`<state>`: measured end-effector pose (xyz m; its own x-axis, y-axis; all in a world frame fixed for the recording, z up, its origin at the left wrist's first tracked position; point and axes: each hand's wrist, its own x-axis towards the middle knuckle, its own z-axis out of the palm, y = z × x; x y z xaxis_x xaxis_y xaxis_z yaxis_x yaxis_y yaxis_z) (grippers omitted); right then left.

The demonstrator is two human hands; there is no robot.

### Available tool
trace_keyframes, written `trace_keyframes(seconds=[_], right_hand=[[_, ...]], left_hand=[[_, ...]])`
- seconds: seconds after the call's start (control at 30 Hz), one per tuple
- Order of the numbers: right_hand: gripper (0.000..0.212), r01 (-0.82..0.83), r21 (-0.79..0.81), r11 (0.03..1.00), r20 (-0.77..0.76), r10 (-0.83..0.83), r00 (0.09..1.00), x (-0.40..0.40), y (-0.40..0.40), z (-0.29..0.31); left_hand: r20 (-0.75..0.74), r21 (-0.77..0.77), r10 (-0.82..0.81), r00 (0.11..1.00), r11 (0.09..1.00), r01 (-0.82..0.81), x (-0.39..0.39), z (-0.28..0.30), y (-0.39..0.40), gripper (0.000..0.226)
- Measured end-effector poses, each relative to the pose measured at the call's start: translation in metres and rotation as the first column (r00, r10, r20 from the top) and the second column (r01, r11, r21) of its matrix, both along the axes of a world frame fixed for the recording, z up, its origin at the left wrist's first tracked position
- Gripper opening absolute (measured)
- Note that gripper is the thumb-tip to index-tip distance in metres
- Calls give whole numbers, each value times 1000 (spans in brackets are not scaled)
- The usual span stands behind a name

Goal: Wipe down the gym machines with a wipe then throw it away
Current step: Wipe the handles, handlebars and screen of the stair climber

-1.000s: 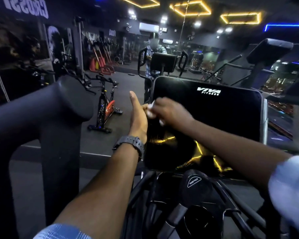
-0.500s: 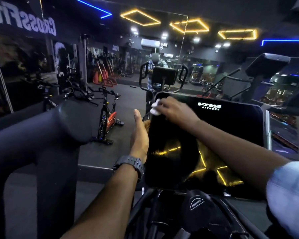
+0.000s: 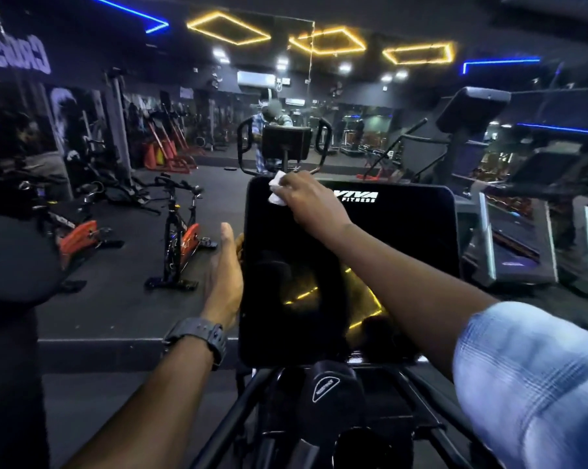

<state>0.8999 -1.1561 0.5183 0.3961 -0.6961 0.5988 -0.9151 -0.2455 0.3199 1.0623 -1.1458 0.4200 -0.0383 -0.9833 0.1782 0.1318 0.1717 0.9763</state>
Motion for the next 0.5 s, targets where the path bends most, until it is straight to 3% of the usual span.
trace_keyframes(seconds=[0.1, 0.2, 0.27, 0.37, 0.43, 0.5], right_hand=[[33, 152, -87, 985, 259, -125, 958, -59, 10, -2], [25, 395, -61, 917, 460, -325, 826, -103, 15, 5], [27, 389, -62, 919, 459, -320, 829, -93, 11, 11], [38, 174, -18, 985, 370, -155, 916, -36, 3, 12], [34, 59, 43, 997, 314, -70, 947, -6, 6, 10], [29, 80, 38, 996, 261, -88, 961, -20, 12, 10]], left_hand=[[96, -2, 48, 994, 999, -48, -5, -1, 4, 85], [250, -105, 200, 947, 978, -179, -14, 15, 12, 49], [310, -190, 260, 915, 959, -209, -24, 31, 11, 49], [429, -284, 304, 850, 939, -193, -32, 46, -9, 54], [540, -321, 310, 783, 935, -149, -35, 56, -21, 63], [615, -324, 293, 732, 940, -104, -34, 66, -26, 63]])
